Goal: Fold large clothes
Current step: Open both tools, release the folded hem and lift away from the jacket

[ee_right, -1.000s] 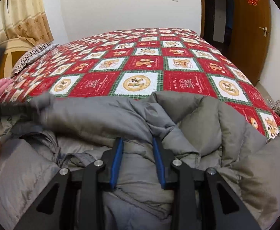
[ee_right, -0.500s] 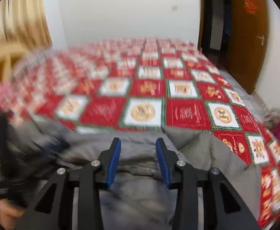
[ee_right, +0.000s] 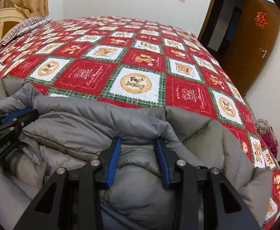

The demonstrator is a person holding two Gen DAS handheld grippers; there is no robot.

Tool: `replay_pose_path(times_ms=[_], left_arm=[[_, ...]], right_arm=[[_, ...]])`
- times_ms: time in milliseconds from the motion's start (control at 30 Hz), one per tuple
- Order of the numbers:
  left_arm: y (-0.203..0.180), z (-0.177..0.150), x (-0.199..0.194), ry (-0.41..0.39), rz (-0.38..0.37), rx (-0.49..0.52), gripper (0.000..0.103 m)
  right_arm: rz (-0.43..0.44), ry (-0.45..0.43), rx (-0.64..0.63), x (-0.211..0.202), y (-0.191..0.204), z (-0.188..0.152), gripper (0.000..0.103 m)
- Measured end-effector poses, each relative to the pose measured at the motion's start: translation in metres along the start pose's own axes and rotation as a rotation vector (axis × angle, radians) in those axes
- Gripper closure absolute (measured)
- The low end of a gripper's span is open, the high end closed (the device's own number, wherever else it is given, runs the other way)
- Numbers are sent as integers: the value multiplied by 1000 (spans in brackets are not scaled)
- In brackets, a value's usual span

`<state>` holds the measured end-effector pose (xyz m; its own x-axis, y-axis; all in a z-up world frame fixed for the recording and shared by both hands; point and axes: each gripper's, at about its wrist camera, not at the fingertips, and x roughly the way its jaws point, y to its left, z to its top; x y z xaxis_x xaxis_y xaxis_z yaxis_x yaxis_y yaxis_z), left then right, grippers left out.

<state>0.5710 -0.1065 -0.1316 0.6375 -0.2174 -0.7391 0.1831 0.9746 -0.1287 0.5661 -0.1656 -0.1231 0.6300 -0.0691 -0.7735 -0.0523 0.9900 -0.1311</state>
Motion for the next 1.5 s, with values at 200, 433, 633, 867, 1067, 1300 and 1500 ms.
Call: replay_pose_path(times_ms=[200, 433, 633, 867, 1067, 1300, 1500], left_arm=[[-2, 0, 0, -3, 18, 16, 92], [1, 1, 1, 0, 0, -2, 92], [10, 2, -31, 41, -96, -31, 92], [28, -61, -184, 20, -261, 70, 90], [82, -171, -302, -34, -225, 79, 15], [118, -276, -368, 3, -72, 65, 15], [134, -314, -393, 16, -114, 87, 15]], right_arm=[[-1, -13, 107, -10, -40, -30, 65], [28, -41, 154, -1, -48, -27, 59], [51, -82, 181, -49, -59, -30, 55], [125, -213, 231, -201, -93, -120, 51], [119, -233, 212, -312, -105, -238, 40], [144, -194, 285, -378, -118, -328, 37], [125, -205, 266, -432, -123, -361, 31]])
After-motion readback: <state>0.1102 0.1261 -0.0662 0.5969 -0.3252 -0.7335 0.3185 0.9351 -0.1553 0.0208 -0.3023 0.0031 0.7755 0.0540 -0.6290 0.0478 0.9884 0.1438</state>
